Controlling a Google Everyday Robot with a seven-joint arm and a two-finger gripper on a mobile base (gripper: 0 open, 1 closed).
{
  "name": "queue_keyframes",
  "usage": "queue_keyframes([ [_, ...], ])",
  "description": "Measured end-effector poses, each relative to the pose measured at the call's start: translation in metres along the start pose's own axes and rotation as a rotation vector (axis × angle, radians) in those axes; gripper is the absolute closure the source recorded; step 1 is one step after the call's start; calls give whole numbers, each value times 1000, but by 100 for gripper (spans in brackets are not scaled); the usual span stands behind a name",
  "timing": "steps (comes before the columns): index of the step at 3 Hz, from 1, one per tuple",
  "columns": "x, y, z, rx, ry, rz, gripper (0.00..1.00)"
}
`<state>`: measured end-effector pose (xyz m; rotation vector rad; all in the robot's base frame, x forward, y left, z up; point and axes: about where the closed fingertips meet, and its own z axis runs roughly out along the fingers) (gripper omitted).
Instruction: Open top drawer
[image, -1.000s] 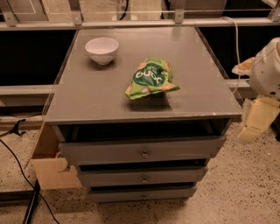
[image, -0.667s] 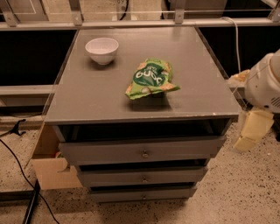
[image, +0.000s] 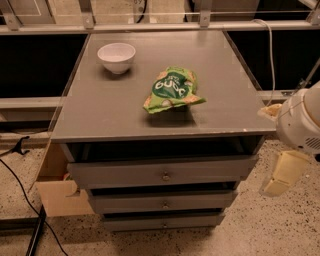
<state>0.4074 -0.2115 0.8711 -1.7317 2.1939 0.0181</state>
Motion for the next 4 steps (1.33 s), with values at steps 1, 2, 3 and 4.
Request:
queue_keyframes([
  [1, 8, 19, 20, 3, -4, 14, 0],
  [2, 18, 44, 48, 15, -29, 36, 0],
  [3, 22, 64, 79, 33, -74, 42, 0],
  [4, 20, 71, 101, 53, -125, 25, 0],
])
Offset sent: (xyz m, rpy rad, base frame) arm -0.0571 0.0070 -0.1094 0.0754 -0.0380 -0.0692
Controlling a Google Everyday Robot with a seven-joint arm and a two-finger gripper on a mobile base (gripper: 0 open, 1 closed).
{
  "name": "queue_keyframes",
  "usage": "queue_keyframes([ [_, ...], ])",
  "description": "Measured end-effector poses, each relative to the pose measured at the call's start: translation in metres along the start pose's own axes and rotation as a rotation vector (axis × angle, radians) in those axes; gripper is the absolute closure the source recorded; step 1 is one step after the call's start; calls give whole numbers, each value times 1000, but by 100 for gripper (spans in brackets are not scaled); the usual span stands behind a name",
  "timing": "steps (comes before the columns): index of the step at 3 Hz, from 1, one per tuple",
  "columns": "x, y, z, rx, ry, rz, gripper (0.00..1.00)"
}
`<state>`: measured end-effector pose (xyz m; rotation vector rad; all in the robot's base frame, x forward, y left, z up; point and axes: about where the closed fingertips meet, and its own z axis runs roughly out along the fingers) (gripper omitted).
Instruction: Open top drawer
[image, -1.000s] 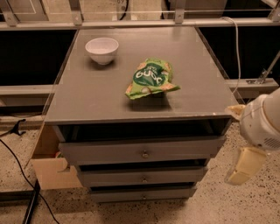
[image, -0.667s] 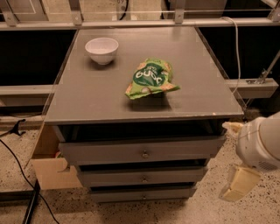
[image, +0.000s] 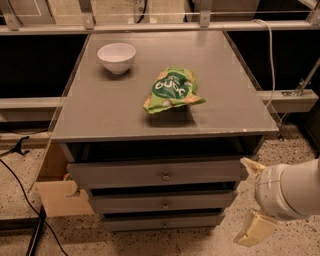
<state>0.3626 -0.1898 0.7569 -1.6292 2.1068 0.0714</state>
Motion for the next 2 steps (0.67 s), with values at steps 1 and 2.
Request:
queue_keyframes([
  [1, -6, -3, 27, -27, -77, -44, 0],
  [2, -4, -2, 39, -48, -99, -66, 0],
])
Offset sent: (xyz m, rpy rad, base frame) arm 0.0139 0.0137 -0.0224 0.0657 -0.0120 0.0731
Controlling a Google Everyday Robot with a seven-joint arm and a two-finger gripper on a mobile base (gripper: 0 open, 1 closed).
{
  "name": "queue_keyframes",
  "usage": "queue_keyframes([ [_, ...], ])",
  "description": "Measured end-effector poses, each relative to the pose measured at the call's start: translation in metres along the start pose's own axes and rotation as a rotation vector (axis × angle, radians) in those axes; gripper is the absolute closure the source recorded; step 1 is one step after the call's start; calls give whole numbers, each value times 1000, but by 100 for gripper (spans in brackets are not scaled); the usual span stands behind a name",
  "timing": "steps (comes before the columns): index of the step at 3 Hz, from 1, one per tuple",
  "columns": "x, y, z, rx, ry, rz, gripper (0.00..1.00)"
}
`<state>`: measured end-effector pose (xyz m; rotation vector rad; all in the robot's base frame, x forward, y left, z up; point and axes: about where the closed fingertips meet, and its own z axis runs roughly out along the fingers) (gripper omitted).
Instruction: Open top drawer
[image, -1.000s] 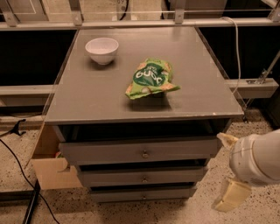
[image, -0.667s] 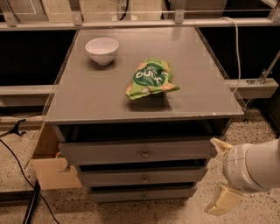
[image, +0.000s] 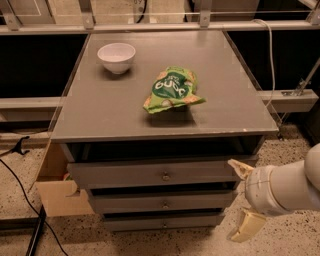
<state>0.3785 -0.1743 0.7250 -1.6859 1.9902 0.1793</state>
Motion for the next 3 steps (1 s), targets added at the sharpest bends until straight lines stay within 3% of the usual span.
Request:
queue_keyframes([
  [1, 0, 0, 0, 0, 0, 0, 0],
  [3, 8, -22, 23, 33, -8, -33, 0],
])
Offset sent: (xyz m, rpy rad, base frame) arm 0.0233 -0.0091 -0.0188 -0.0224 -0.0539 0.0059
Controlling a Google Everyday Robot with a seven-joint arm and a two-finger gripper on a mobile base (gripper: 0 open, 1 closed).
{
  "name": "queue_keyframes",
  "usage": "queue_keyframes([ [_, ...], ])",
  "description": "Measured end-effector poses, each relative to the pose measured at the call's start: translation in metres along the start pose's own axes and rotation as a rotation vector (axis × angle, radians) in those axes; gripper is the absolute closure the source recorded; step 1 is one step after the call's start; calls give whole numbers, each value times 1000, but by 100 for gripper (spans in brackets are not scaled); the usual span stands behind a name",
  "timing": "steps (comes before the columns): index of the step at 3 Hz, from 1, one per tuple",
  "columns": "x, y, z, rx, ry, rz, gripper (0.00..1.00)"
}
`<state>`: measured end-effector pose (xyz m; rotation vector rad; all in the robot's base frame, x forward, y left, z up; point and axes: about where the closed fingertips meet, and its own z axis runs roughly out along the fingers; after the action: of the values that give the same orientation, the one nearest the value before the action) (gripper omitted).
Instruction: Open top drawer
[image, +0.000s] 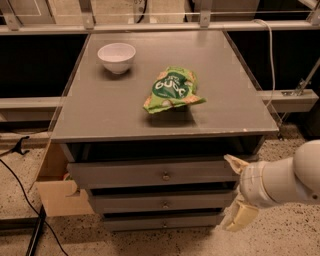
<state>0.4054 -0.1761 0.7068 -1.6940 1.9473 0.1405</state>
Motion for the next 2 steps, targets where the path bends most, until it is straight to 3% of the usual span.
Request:
queue_keyframes([
  [2, 2, -24, 38, -7, -42, -19, 0],
])
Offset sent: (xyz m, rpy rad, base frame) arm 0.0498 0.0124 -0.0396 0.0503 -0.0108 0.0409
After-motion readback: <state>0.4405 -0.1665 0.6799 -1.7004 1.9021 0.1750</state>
